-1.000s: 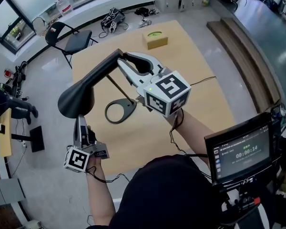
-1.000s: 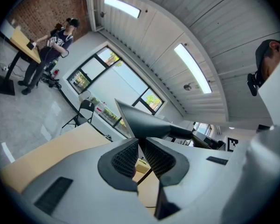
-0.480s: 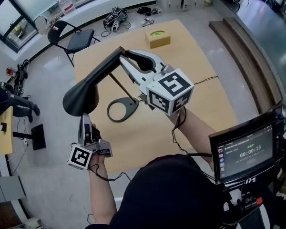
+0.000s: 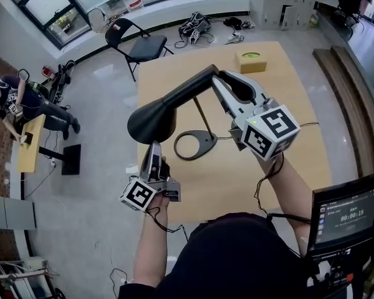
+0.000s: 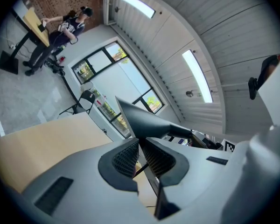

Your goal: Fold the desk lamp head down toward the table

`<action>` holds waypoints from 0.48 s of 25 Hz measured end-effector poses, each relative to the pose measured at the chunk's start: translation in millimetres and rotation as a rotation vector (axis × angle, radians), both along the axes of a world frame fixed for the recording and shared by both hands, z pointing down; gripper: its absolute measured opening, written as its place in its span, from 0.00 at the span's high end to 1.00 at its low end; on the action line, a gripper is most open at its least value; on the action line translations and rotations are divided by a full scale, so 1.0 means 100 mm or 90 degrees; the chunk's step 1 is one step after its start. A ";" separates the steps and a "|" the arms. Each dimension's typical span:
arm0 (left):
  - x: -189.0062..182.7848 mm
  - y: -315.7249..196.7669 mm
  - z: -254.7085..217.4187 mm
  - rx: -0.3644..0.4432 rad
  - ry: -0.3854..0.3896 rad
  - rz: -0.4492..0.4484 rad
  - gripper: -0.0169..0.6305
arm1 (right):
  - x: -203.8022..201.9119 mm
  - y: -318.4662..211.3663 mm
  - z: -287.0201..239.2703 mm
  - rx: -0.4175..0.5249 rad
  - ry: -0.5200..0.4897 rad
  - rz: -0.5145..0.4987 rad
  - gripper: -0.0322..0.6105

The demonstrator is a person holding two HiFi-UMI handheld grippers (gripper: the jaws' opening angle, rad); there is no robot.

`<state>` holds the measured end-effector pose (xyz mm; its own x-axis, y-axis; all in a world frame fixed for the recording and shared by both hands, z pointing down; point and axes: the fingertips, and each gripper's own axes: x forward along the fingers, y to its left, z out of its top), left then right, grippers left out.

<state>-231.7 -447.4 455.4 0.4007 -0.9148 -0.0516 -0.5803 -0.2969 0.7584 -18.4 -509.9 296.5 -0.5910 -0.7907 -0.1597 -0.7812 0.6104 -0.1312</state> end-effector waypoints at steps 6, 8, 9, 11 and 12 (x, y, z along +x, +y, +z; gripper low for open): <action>0.04 -0.01 0.04 -0.006 0.010 0.011 0.91 | -0.01 0.00 -0.06 0.008 -0.004 0.000 0.82; 0.06 0.00 0.09 -0.019 0.023 0.012 0.91 | -0.03 0.00 -0.08 0.010 -0.003 -0.001 0.82; 0.07 0.01 0.11 -0.024 0.028 0.013 0.91 | -0.03 0.01 -0.08 0.010 -0.001 -0.001 0.82; 0.11 0.02 0.12 -0.020 0.026 0.020 0.91 | -0.02 0.02 -0.09 0.011 0.002 0.001 0.82; 0.12 0.02 0.12 -0.018 0.024 0.023 0.91 | -0.01 0.03 -0.09 0.012 0.002 0.002 0.82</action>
<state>-219.3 -445.5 467.4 0.4315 -0.9011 -0.0417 -0.5402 -0.2951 0.7881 -19.7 -507.2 287.6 -0.5897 -0.7890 -0.1724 -0.7830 0.6109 -0.1172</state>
